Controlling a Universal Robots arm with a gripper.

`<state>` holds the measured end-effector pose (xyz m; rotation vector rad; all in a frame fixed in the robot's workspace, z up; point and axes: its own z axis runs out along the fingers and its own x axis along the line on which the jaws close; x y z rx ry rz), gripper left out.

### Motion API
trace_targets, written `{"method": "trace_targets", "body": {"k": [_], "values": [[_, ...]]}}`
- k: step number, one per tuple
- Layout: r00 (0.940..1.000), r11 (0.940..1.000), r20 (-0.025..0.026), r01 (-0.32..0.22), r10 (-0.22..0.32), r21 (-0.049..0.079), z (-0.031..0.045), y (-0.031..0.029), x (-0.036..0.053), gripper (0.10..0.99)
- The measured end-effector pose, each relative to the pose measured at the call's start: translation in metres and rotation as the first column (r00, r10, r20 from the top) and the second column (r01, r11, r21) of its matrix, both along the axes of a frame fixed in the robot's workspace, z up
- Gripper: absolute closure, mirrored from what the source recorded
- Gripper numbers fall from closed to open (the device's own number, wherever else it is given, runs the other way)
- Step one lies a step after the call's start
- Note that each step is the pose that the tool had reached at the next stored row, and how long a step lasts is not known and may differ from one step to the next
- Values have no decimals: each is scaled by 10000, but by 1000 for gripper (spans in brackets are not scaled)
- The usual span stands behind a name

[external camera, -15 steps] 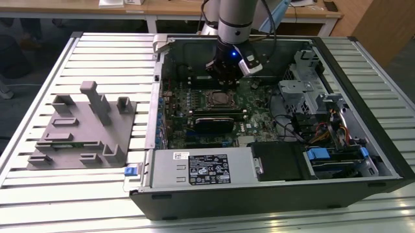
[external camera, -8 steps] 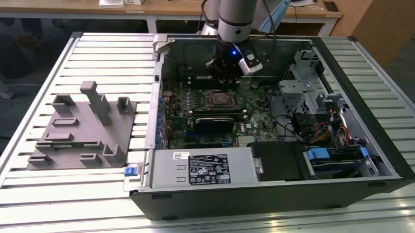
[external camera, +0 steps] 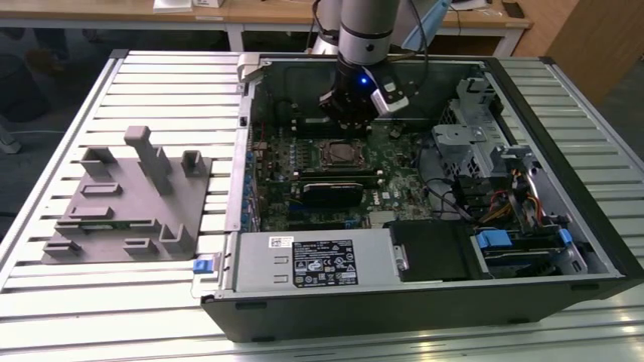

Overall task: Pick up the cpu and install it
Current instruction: 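Install the first cpu locking lever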

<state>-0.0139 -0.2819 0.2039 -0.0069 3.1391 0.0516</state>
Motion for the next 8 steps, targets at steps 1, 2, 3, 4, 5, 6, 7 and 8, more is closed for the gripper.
{"method": "trace_targets", "body": {"k": [1,2,3,4,5,6,7,8], "values": [[10000,10000,-1,0,0,-1,0,-6,1,980],[10000,10000,0,0,0,0,0,-12,1,980],[10000,10000,0,0,0,-1,0,-17,2,980],[10000,10000,0,0,0,-1,0,-21,2,980],[10000,10000,-1,0,0,-1,0,-25,3,980],[10000,10000,0,0,0,0,0,-26,4,980],[10000,10000,0,1,-1,0,0,-28,5,980],[10000,10000,0,1,-1,0,0,-30,5,980]]}}
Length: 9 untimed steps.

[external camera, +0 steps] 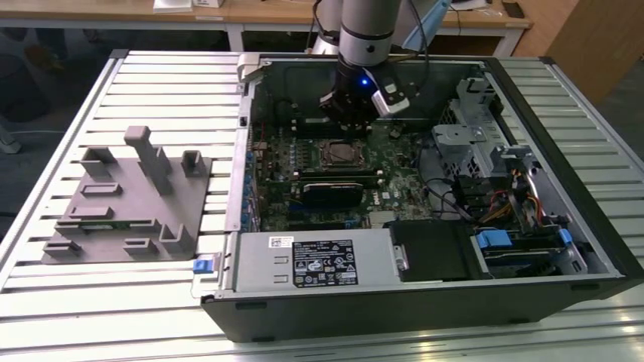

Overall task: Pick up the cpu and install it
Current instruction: 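Install the first cpu locking lever, then install the second cpu locking lever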

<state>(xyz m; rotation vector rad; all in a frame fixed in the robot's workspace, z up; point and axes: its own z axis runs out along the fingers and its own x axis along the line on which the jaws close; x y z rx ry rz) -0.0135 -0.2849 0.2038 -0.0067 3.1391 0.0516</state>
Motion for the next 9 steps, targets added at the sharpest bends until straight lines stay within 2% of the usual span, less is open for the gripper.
{"method": "trace_targets", "body": {"k": [9], "values": [[10000,10000,0,-1,1,-1,0,-21,1,980]]}}
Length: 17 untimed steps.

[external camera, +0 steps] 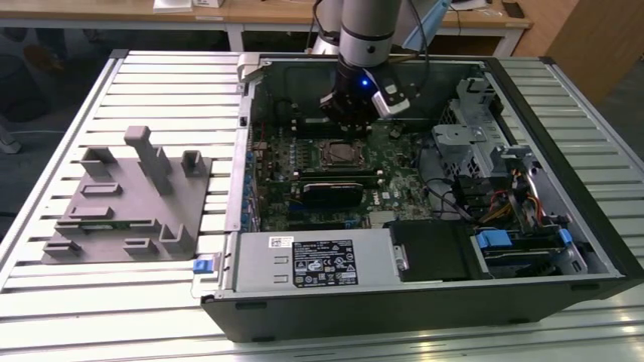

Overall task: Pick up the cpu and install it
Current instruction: 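Install the second cpu locking lever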

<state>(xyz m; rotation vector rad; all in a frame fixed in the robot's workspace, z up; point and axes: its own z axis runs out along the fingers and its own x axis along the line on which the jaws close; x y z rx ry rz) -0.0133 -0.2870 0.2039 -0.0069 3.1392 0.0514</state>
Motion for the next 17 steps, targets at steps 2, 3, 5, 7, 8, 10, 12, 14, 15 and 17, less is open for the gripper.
{"method": "trace_targets", "body": {"k": [2,3,5,7,8,10,12,14,15,17], "values": [[10000,10000,0,0,0,0,0,-12,1,980],[10000,10000,0,0,0,0,0,-17,2,980],[10000,10000,0,1,-1,1,0,-30,4,980],[10000,10000,0,1,-1,1,0,-44,5,980],[10000,10000,0,1,-1,0,0,-50,7,980],[10000,10000,1,1,-1,2,-1,-57,7,980],[10000,10000,-1,1,-1,1,12,-60,7,980],[10000,10000,0,1,-1,4,51,-60,7,980],[10000,10000,1,1,-1,5,80,-61,7,980],[10000,10000,0,1,-1,4,144,-60,7,980]]}}
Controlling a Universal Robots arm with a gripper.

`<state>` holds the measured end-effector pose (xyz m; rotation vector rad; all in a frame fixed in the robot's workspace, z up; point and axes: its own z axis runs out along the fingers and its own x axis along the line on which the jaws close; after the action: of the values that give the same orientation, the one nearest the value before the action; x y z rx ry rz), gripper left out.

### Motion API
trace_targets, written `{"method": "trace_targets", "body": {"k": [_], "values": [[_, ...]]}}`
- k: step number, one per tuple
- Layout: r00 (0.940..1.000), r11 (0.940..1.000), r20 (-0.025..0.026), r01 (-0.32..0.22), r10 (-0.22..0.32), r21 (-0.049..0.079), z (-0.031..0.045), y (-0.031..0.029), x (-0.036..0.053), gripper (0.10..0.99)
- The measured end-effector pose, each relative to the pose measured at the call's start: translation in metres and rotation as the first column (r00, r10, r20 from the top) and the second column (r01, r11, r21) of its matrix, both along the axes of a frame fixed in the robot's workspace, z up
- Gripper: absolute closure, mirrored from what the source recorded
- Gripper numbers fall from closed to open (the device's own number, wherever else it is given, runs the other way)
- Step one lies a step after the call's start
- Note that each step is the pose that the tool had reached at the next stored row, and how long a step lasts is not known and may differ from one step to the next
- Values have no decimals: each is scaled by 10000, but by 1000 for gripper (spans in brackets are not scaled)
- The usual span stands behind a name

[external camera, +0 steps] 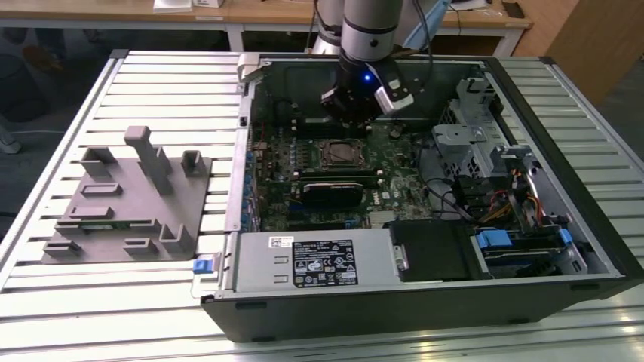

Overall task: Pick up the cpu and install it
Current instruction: 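Install the second cpu locking lever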

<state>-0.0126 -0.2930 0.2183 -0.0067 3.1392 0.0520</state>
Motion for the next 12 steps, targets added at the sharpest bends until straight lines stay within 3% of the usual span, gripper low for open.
{"method": "trace_targets", "body": {"k": [12], "values": [[10000,10000,-14,0,0,2,191,0,0,980]]}}
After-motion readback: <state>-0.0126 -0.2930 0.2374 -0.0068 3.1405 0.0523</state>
